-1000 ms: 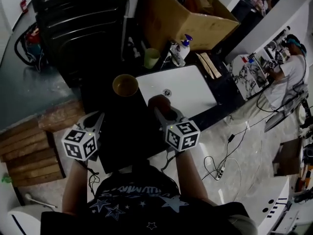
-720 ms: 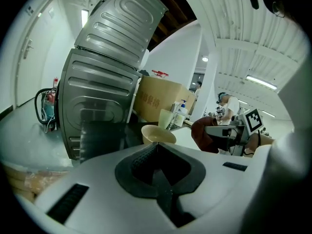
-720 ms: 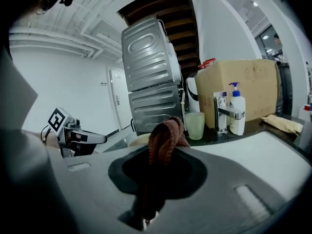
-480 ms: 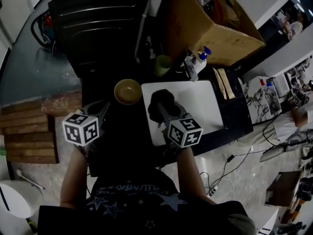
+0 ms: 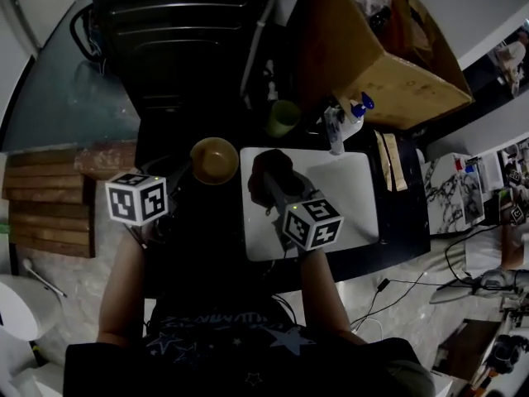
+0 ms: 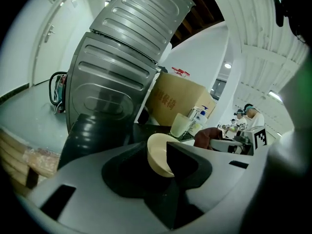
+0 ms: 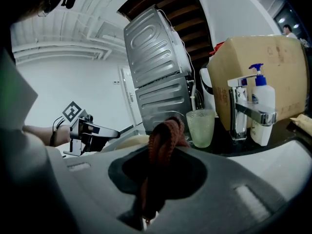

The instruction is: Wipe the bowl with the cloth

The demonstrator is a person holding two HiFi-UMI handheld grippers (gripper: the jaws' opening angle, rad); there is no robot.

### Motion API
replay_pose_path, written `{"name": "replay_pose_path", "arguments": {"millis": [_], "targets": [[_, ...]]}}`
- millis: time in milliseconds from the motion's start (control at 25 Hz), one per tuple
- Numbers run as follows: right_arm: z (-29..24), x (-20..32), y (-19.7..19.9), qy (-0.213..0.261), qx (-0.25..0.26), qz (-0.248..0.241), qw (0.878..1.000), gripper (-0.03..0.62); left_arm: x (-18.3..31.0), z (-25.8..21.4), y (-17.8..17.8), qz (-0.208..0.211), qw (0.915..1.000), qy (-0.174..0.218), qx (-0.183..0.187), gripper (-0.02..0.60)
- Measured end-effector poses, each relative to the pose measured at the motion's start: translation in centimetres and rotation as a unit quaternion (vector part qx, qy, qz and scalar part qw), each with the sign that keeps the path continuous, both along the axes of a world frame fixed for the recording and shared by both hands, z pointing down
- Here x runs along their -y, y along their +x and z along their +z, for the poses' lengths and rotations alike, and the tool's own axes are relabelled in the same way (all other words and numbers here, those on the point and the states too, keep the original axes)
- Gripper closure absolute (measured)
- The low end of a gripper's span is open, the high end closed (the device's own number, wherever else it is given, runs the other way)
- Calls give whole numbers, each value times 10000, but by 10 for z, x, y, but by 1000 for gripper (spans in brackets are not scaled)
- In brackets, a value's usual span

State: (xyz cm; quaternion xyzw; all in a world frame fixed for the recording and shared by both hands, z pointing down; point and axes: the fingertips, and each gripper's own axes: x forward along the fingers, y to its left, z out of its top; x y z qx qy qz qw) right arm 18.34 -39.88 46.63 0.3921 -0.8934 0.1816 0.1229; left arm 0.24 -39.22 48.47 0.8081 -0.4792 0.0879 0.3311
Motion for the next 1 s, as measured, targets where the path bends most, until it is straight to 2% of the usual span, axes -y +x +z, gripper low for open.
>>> {"name": "replay_pose_path", "arguments": {"millis": [160,280,400,600,800,920,1000], "targets": [[7,8,-2,-28,-16,-177,9998,534,11,13,-1,-201,9993,-311,-14,418],[13,12,-4,-114,37,-242,9996,534,18,19,0,-298,9982,-515,-122,414],[18,15,-6,-188,90,-270,9994,534,22,22,5,-208,9975,-658,-171,416],[21,16,-7,-235,158,-270,9992,534,28,32,9,-98,9963,-855,62,417],[23,17,-4,-255,183,-230,9992,534,28,37,15,7,9951,-984,25,419],[23,17,-4,-269,196,-199,9992,534,30,35,12,-79,9960,-884,102,507],[21,16,-4,-267,197,-184,9993,534,31,35,10,-104,9959,-880,153,537]]}}
